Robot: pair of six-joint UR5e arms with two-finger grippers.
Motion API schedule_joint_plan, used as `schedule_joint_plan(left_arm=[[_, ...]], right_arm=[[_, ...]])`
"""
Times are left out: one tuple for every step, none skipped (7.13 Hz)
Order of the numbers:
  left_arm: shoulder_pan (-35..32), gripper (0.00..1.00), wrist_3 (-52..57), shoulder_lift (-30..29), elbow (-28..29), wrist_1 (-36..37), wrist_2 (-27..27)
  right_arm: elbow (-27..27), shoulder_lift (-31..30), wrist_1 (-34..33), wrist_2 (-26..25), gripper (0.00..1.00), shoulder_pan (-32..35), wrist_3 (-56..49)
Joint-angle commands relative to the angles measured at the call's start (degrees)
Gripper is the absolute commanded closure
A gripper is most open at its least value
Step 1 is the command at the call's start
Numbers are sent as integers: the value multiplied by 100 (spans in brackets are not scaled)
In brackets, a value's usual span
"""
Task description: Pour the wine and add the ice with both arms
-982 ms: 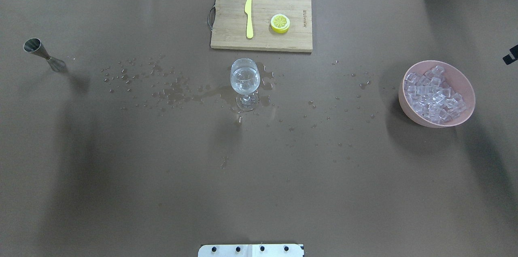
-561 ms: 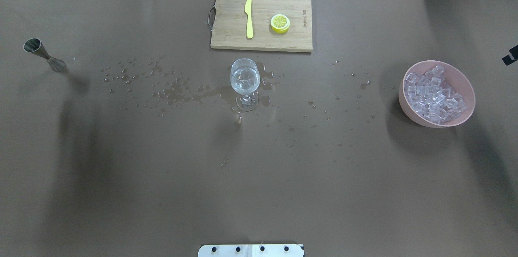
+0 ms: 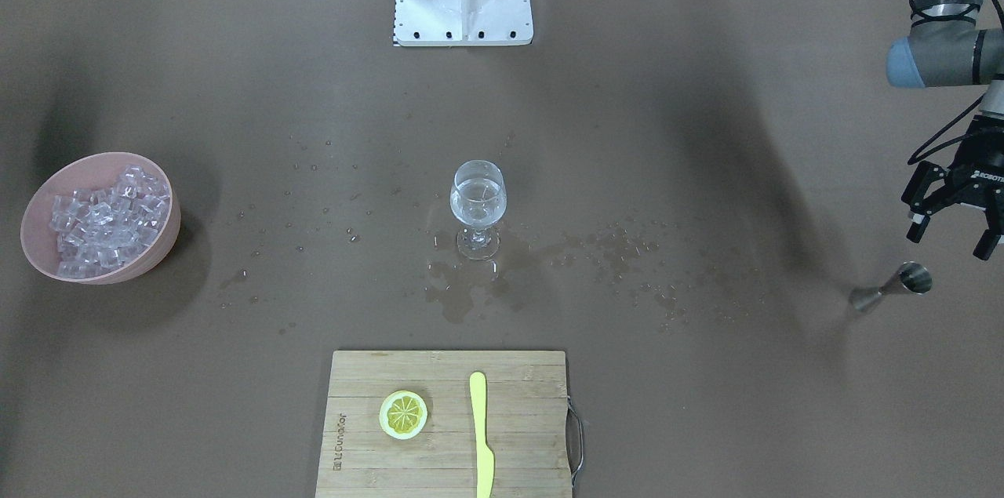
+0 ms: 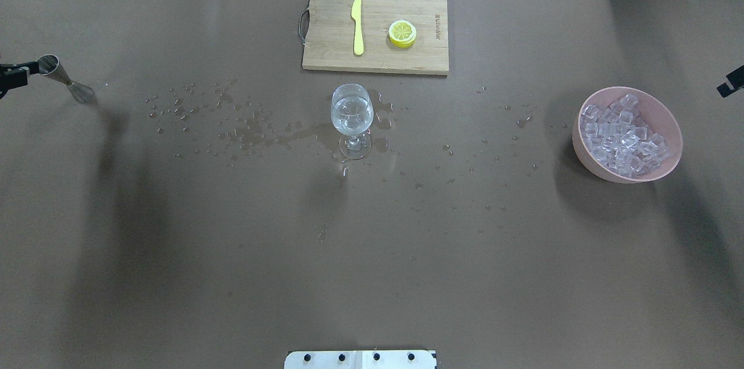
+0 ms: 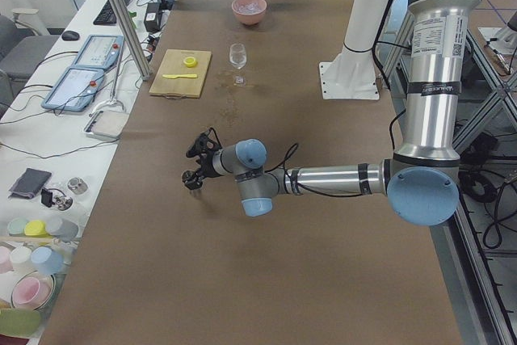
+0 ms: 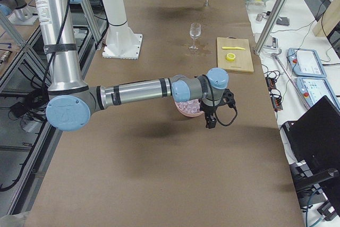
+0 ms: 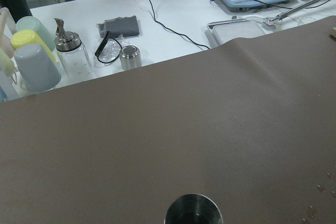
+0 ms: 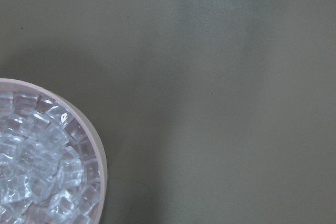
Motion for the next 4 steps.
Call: schedule_joint_plan(left_arm=[[114,11,-10,4,25,-3,235],[350,11,-10,13,25,-12,462],[630,11,-27,30,43,-20,760],[651,12,-53,39,112,-81,772]], right_arm=[[8,7,0,-1,0,-20,0],[26,7,0,-1,0,-20,0],[26,7,0,-1,0,-20,0],[26,16,0,-1,0,-20,0]])
